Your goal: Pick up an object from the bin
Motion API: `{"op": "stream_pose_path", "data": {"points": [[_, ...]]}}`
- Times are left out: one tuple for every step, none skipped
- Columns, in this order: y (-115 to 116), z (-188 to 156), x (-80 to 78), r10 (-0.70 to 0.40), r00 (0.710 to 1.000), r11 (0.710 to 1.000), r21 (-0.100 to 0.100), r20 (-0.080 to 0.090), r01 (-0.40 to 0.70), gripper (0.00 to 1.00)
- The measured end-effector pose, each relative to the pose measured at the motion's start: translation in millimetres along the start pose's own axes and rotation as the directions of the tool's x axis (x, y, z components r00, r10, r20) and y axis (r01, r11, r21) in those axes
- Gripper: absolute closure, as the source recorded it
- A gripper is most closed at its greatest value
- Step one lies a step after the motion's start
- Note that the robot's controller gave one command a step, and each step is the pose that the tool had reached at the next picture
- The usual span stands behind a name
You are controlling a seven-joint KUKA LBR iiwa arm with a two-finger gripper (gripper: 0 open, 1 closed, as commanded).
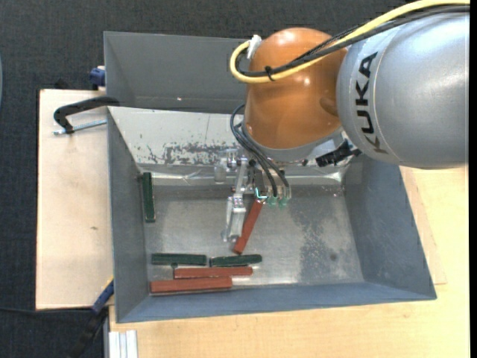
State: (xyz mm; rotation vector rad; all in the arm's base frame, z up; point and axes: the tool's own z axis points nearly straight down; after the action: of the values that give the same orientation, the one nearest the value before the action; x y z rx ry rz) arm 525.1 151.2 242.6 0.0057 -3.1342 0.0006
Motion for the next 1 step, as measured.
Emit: {"op": "stream_pose_path", "data": {"points": [[-0.9,-4.7,-1.6,0.003,1.0,1.0,-0.002,0.009,-0.003,0.0]]}}
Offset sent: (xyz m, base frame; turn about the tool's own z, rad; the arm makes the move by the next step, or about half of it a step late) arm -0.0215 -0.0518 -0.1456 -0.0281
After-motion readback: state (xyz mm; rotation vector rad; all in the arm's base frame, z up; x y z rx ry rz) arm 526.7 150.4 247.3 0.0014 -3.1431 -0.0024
